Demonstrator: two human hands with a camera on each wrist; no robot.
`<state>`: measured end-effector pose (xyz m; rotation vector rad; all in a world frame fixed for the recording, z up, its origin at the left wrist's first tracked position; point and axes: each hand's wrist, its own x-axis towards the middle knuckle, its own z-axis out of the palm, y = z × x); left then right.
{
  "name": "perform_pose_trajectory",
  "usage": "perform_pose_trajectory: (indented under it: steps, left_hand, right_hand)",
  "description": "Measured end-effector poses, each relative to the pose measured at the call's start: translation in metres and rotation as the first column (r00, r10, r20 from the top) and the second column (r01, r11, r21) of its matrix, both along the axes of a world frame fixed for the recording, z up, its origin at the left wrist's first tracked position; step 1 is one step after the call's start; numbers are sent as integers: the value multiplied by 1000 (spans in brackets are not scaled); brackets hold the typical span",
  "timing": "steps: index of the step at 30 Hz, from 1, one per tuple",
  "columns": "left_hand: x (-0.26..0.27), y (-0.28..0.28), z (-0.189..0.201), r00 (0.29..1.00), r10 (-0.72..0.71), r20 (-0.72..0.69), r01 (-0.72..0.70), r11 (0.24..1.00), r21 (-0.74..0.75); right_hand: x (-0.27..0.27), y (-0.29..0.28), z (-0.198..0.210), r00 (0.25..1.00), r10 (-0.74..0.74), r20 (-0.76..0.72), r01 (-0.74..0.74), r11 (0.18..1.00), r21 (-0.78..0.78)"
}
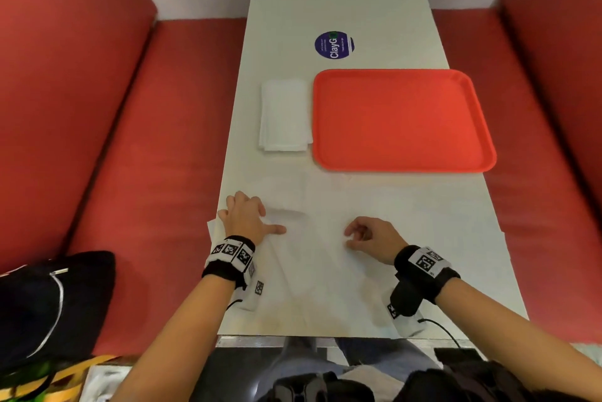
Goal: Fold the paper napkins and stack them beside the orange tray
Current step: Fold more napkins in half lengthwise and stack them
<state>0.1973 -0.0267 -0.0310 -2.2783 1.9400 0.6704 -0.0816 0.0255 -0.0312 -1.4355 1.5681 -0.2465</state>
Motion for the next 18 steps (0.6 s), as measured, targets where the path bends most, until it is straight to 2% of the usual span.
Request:
perform_pose_trajectory:
  steps: [4, 9, 11, 15, 18]
  left_hand:
    - [8, -2, 0, 990, -45, -137, 38, 998, -53]
    - [13, -3, 13, 984, -87, -155, 71, 992, -106]
    - [-1, 5, 23, 961, -92, -261, 49, 985, -168]
    - [-57, 30, 26, 937, -42, -348, 39, 999, -18]
    - [-85, 32, 15, 968, 26, -250, -6, 997, 81]
  right_hand:
    - [0, -2, 4, 999, 32, -9, -32, 999, 18]
    - [3, -6, 8, 993, 79, -88, -77, 997, 28]
    - [5, -7, 8, 989, 90, -115, -87, 996, 30]
    - [9, -6, 6, 983, 96, -155, -94, 995, 19]
    - [10, -5, 4, 986, 70, -154, -69, 998, 12]
